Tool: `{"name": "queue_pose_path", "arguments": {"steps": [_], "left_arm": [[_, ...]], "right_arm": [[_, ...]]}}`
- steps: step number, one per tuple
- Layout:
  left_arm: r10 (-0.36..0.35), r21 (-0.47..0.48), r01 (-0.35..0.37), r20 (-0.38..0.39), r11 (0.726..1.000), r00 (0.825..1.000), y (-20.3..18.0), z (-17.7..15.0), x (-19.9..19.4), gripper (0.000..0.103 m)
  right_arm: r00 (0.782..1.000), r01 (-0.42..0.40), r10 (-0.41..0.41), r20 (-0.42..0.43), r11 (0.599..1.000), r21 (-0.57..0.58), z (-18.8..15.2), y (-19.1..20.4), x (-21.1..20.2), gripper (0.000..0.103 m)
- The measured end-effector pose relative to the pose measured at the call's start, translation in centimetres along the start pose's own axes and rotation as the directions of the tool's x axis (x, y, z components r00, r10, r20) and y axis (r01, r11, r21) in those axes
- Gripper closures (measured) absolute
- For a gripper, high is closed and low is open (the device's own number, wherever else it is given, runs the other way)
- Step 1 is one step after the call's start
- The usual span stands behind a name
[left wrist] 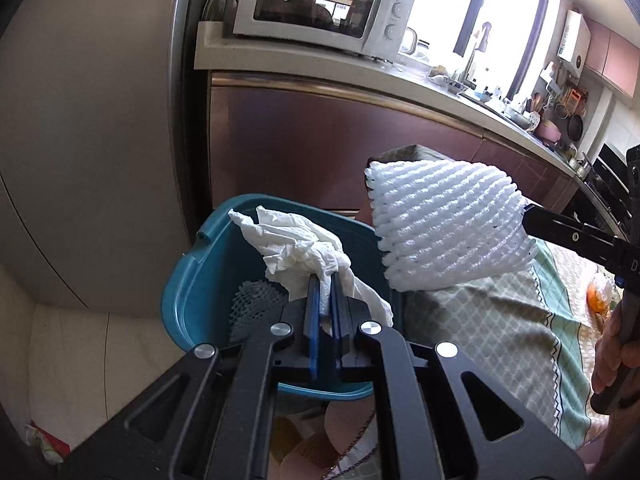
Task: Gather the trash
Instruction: 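Carry tissue and foam net to the teal bin and release both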
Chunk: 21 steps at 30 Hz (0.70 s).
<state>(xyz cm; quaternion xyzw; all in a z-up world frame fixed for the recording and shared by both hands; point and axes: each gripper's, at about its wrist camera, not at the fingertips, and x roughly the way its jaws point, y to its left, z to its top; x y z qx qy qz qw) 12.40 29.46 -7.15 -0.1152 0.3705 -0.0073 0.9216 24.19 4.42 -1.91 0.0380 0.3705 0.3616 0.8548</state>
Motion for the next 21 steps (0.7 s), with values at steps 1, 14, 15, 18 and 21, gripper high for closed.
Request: {"name": "queue_pose_path", "arguments": {"steps": [1, 14, 15, 18, 21], "left_arm": [[0.006, -0.002, -0.006, -0.011, 1.0, 1.0, 0.3, -0.1, 0.6, 0.097], [0.038, -0.042, -0.043, -0.113, 0.998, 0.993, 2.0, -1.5, 6.0, 0.095], [0.044, -0.043, -0.049, -0.12, 0.998, 0.992, 2.1, -1.5, 6.3, 0.095], [0.042, -0.044, -0.049, -0.143, 0.998, 0.989, 2.0, -1.7, 7.3, 0.09], [0.047, -0.043, -0.054, -0.159, 0.998, 0.986, 1.9, -2.0, 8.3, 0.086]], "right_arm": [[1.0, 0.004, -0.004, -0.011, 1.0, -0.001, 0.2, 0.2, 0.8, 0.094], [0.988, 0.051, -0.046, -0.145, 0.998, 0.033, 0.5, 1.2, 9.3, 0.089], [0.987, 0.056, -0.05, -0.155, 0.998, 0.038, 0.5, 1.3, 9.7, 0.088], [0.984, 0.06, -0.049, -0.174, 0.996, 0.06, 0.6, 1.3, 10.4, 0.078], [0.984, 0.066, -0.057, -0.17, 0.997, 0.05, 0.7, 1.5, 10.2, 0.065]]}}
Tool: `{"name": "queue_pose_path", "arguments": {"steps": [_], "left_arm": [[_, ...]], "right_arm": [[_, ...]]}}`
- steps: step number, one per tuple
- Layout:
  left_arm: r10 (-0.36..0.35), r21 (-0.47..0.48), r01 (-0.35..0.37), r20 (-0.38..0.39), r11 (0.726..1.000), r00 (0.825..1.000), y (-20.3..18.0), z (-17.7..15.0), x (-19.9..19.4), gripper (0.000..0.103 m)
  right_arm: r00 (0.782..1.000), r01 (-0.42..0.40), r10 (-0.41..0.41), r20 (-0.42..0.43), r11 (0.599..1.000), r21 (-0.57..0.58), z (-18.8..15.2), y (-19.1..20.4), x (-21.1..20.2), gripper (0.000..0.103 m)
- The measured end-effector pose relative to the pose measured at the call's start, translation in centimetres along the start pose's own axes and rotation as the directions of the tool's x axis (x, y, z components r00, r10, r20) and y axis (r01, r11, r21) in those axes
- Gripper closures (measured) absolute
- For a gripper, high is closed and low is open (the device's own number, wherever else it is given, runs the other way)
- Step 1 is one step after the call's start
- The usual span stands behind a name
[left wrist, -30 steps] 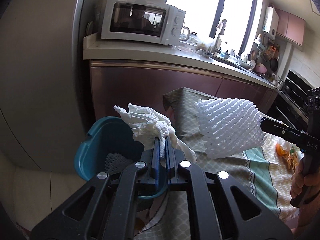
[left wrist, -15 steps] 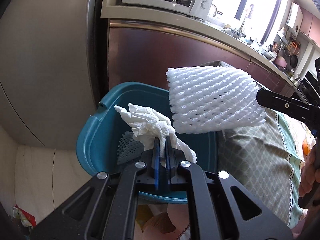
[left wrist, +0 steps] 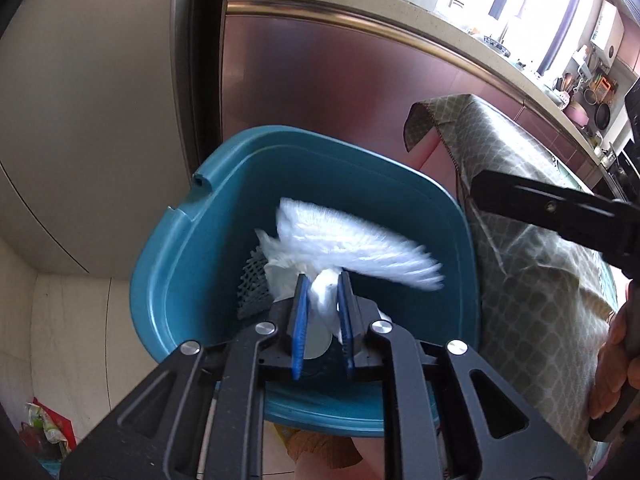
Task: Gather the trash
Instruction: 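Carry tissue and foam net to the teal bin and release both, then move both open tools back over the remaining trash on the table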
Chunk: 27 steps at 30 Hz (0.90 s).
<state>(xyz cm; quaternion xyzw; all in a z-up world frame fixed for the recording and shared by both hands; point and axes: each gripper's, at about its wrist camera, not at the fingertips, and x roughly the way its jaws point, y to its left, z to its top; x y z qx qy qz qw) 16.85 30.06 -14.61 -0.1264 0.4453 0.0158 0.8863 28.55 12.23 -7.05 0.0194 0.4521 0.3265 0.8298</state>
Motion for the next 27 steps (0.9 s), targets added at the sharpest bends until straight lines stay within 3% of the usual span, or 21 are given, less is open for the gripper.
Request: {"name": "queue_pose_path", "arguments": {"steps": [8, 15, 21, 27], "left_arm": [[-0.001, -0.01, 0.001, -0.004, 1.0, 1.0, -0.4, -0.3, 0.6, 0.084], [-0.045, 0.052, 0.04, 0.101, 0.998, 0.994, -2.8, -0.9, -3.8, 0.081], [-0.162, 0.158, 0.132, 0.188, 0.978, 0.969, -7.7, -1.1, -7.9, 0.074], [-0.304, 0.271, 0.249, 0.185, 0.93, 0.935, -13.7, -2.0, -10.2, 0.069]], "right_arm": [[0.999, -0.03, 0.03, 0.016, 1.0, 0.002, -1.5, -0.7, -1.8, 0.063], [0.994, -0.048, 0.05, 0.094, 0.999, -0.026, -3.8, -1.2, -7.2, 0.058], [0.984, -0.036, 0.043, 0.173, 0.998, -0.043, -6.5, -2.6, -13.3, 0.055], [0.964, 0.016, -0.019, 0.263, 1.0, 0.015, -10.4, -5.0, -19.5, 0.052]]}}
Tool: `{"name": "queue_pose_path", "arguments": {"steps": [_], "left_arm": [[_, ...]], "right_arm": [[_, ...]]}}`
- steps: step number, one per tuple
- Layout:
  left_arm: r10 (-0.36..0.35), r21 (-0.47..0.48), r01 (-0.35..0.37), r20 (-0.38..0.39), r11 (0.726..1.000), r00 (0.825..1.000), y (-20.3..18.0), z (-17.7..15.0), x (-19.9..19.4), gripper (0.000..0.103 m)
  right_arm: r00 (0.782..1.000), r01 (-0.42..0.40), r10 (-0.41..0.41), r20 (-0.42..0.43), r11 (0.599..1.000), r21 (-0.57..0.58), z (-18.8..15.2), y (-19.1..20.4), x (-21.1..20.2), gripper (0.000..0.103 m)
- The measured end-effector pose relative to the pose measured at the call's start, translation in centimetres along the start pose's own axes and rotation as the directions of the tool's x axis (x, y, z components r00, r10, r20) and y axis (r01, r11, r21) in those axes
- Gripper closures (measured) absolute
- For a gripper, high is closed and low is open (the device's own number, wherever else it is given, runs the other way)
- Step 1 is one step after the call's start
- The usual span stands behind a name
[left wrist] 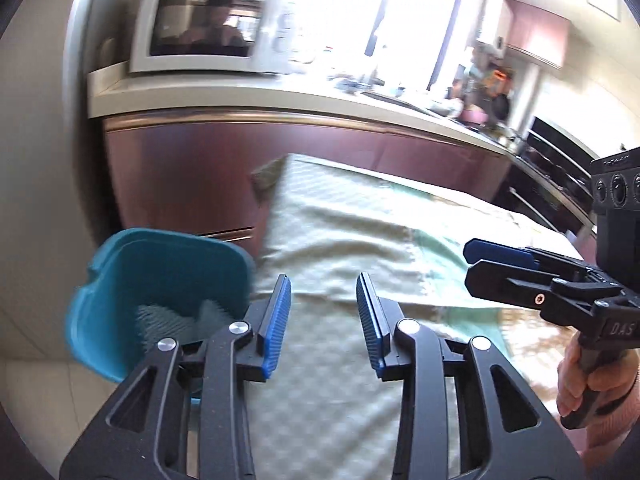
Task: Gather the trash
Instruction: 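Move both open tools back over the remaining trash on the table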
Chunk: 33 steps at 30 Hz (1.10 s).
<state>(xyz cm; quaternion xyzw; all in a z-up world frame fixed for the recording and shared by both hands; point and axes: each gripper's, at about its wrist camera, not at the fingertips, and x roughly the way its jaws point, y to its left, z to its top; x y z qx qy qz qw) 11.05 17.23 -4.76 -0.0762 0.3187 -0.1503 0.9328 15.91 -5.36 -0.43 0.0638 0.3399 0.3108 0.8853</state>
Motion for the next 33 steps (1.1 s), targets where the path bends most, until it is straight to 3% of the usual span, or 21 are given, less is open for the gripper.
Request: {"name": "queue_pose_path", "arguments": {"steps": [5, 11, 17, 20, 25, 29, 33], "left_arm": [[-0.116, 0.071, 0.119, -0.036, 0.99, 0.993, -6.2, -0.2, 1.5, 0.068], [-0.252, 0.137, 0.267, -0.118, 0.954, 0.961, -14.4, -1.8, 3.1, 0.067], [-0.362, 0.186, 0.399, -0.206, 0.898, 0.909, -21.6, -4.0, 4.9, 0.066], [-0.401, 0.199, 0.453, -0.253, 0.869, 0.88, -24.3, -4.8, 6.1, 0.065], [-0.441, 0.2, 0.518, -0.328, 0.832, 0.835, -27.8, -6.0, 8.1, 0.065], [-0.445, 0.197, 0.536, -0.368, 0.821, 0.816, -29.8, -6.8, 9.5, 0.065], [-0.441, 0.181, 0.54, -0.398, 0.822, 0.804, -30.9, -7.0, 10.7, 0.064]], "right_arm": [[0.993, 0.098, -0.102, 0.054, 0.993, 0.067, -2.7, -3.0, -5.4, 0.052], [0.962, 0.232, -0.253, 0.102, 0.956, 0.181, -5.9, -7.8, -11.7, 0.051], [0.9, 0.363, -0.418, 0.125, 0.876, 0.318, -9.1, -13.1, -17.7, 0.047], [0.856, 0.421, -0.5, 0.133, 0.822, 0.384, -10.7, -15.6, -20.8, 0.047], [0.805, 0.455, -0.576, 0.142, 0.754, 0.475, -13.0, -18.6, -24.8, 0.047], [0.795, 0.44, -0.59, 0.142, 0.72, 0.536, -14.9, -20.5, -26.6, 0.047], [0.814, 0.401, -0.565, 0.134, 0.713, 0.575, -16.4, -21.4, -27.0, 0.047]]}}
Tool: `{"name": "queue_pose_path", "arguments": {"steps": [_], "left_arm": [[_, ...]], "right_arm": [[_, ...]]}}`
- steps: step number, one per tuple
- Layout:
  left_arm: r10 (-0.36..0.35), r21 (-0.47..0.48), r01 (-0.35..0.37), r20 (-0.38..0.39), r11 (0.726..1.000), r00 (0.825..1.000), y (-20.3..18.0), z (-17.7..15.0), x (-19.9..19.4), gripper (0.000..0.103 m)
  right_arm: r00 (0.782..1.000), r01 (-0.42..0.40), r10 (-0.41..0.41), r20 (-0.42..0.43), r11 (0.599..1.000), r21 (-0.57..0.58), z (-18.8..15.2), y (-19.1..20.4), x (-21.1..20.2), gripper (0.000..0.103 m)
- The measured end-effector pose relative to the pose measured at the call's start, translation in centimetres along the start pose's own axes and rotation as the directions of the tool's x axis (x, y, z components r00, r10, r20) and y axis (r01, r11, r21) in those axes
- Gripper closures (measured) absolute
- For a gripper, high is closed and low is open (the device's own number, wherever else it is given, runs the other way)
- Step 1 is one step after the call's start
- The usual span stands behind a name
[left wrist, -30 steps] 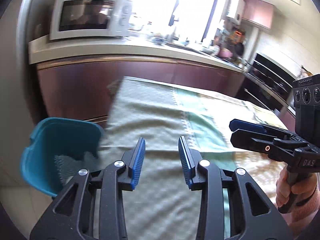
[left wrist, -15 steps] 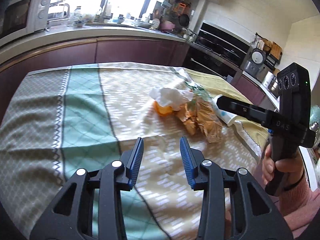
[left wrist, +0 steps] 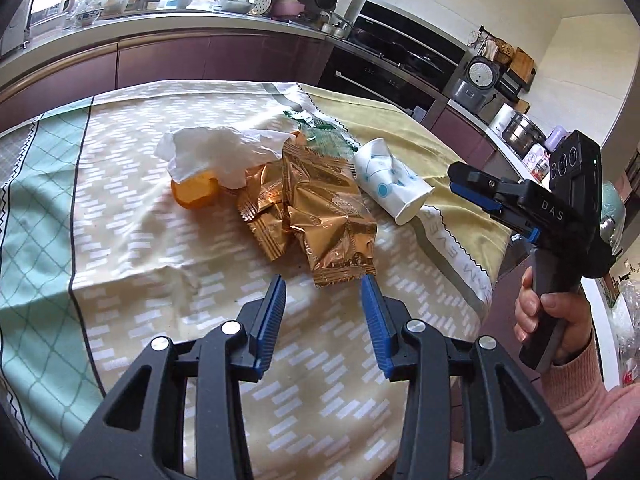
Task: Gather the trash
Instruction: 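Move both open tools back over the remaining trash on the table, then grasp the gold foil wrapper with the left tool while the right tool grasps a paper cup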
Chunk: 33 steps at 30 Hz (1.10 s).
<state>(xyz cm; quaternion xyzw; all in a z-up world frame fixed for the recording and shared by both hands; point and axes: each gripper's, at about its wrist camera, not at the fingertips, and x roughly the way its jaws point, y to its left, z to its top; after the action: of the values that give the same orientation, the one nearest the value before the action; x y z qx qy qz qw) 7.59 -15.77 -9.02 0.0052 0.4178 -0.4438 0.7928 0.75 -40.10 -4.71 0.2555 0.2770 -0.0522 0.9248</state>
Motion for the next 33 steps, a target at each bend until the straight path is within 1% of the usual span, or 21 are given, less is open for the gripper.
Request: {"name": "queue_pose_path", "arguments": {"steps": [3, 7, 11, 13, 14, 15, 16, 17, 19, 21, 22, 24, 25, 27, 30, 33], "left_arm": [[0.0, -0.012, 0.0, -0.019, 1.0, 1.0, -0.1, 0.5, 1.0, 0.064], [0.0, -0.017, -0.001, -0.044, 1.0, 0.999, -0.5, 0.9, 2.5, 0.064], [0.009, -0.024, -0.011, -0.069, 1.0, 0.998, -0.7, 1.4, 3.8, 0.064], [0.005, -0.033, -0.008, -0.077, 0.999, 0.997, -0.6, 1.7, 4.3, 0.064], [0.002, -0.038, -0.005, -0.078, 0.999, 0.997, -0.6, 1.9, 4.5, 0.064], [-0.003, -0.044, 0.0, -0.079, 0.999, 0.997, -0.6, 2.1, 4.6, 0.066], [-0.008, -0.05, 0.004, -0.082, 0.999, 0.997, -0.5, 2.2, 4.8, 0.07], [-0.011, -0.055, 0.007, -0.086, 0.998, 0.996, -0.5, 2.5, 5.0, 0.072], [-0.007, -0.055, 0.002, -0.083, 0.999, 0.996, -0.4, 2.7, 5.3, 0.08], [-0.005, -0.054, 0.001, -0.081, 0.999, 0.997, -0.4, 2.7, 5.3, 0.08], [-0.007, -0.053, 0.003, -0.079, 0.999, 0.997, -0.4, 2.8, 5.3, 0.08], [-0.002, -0.046, -0.001, -0.07, 0.999, 0.998, -0.4, 2.8, 5.1, 0.082], [-0.003, -0.042, 0.001, -0.064, 0.999, 0.998, -0.5, 2.9, 5.1, 0.085], [-0.008, -0.036, 0.006, -0.057, 0.999, 0.998, -0.7, 2.8, 4.7, 0.087], [-0.003, -0.012, 0.003, -0.035, 1.0, 0.999, -1.1, 2.8, 4.0, 0.088], [-0.004, 0.012, 0.004, -0.011, 1.0, 1.0, -1.7, 2.7, 3.0, 0.088]], "right_arm": [[0.999, -0.034, 0.035, -0.016, 0.999, 0.028, -0.7, -0.1, 0.2, 0.047], [0.994, -0.099, 0.102, -0.044, 0.993, 0.062, -1.6, 0.1, 0.8, 0.047], [0.988, -0.14, 0.146, -0.057, 0.985, 0.103, -2.0, 0.0, 1.9, 0.047], [0.986, -0.147, 0.155, -0.055, 0.982, 0.122, -1.9, -0.1, 2.4, 0.049], [0.985, -0.155, 0.163, -0.052, 0.979, 0.135, -1.9, -0.3, 2.7, 0.051], [0.983, -0.167, 0.176, -0.05, 0.974, 0.151, -1.7, -0.5, 2.9, 0.053], [0.982, -0.175, 0.185, -0.048, 0.971, 0.166, -1.6, -0.7, 3.1, 0.054], [0.981, -0.179, 0.19, -0.047, 0.968, 0.176, -1.5, -0.8, 3.4, 0.056], [0.98, -0.181, 0.193, -0.042, 0.965, 0.192, -1.3, -1.1, 3.7, 0.062], [0.979, -0.189, 0.201, -0.04, 0.961, 0.203, -1.2, -1.2, 3.9, 0.071], [0.978, -0.191, 0.203, -0.038, 0.96, 0.206, -1.2, -1.2, 3.9, 0.073], [0.978, -0.196, 0.207, -0.035, 0.959, 0.204, -1.2, -1.3, 3.9, 0.085], [0.978, -0.198, 0.209, -0.031, 0.959, 0.203, -1.2, -1.3, 3.8, 0.087], [0.977, -0.201, 0.21, -0.023, 0.96, 0.194, -1.2, -1.2, 3.5, 0.094], [0.977, -0.207, 0.213, -0.012, 0.962, 0.178, -1.0, -0.9, 2.9, 0.098], [0.978, -0.205, 0.207, 0.002, 0.968, 0.147, -0.9, -0.3, 2.1, 0.099]]}}
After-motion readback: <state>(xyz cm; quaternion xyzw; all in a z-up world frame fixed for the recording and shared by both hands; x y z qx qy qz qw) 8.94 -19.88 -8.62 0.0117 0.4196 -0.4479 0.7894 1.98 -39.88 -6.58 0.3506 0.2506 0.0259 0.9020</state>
